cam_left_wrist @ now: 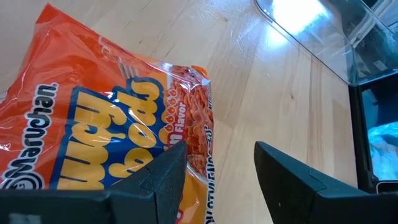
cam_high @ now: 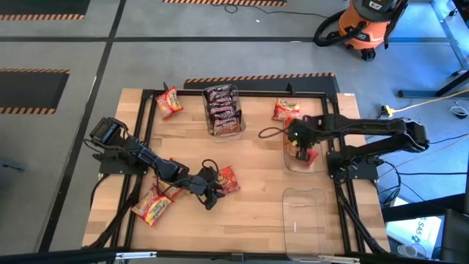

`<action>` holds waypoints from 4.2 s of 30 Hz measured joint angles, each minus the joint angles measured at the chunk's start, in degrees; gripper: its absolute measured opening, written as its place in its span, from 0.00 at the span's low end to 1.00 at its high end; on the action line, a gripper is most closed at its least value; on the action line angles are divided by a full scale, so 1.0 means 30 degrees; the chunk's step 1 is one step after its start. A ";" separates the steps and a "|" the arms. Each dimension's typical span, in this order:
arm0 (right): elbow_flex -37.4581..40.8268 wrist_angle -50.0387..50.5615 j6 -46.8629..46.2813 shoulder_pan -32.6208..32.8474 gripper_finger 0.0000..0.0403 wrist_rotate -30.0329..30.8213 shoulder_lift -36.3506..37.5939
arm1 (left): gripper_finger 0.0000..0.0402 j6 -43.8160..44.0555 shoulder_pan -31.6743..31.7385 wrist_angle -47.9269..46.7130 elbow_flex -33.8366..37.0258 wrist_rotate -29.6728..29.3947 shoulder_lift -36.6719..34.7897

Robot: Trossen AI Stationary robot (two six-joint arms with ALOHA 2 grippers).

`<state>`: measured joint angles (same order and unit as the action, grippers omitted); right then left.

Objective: Sort Maruchan noodles
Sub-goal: Adjust the orange noodle pack on the middle transparent bin, then put the orange noodle pack into the middle transparent bin

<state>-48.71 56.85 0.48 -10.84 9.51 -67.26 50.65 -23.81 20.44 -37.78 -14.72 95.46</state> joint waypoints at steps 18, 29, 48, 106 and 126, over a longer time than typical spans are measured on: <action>0.0016 -0.0900 -0.0017 -0.0399 0.20 0.0490 -0.0066 | 0.46 0.0058 -0.0218 0.0041 0.0000 -0.0349 0.0000; -0.3967 0.1653 -0.3069 -0.0357 0.45 -0.2137 0.0077 | 0.46 -0.0457 -0.0158 -0.0080 -0.0022 -0.0276 -0.0107; -0.3860 0.2639 -0.6569 0.5195 0.46 -0.0913 -0.0347 | 0.46 -0.1062 -0.0319 -0.0755 -0.0255 -0.0441 -0.1304; -0.4299 0.0761 -1.0063 0.6122 0.46 0.3196 -0.2808 | 0.46 -0.1012 -0.0772 0.0963 -0.0259 -0.0972 -0.1304; -0.2563 -2.3378 -0.3534 0.6100 0.46 -0.0314 -1.2367 | 0.46 0.5590 -0.3739 -0.2140 -0.0264 -0.3855 -0.0117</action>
<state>-56.40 -13.29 -10.12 7.46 8.57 -104.36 67.42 -35.03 14.02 -38.57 -26.29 95.11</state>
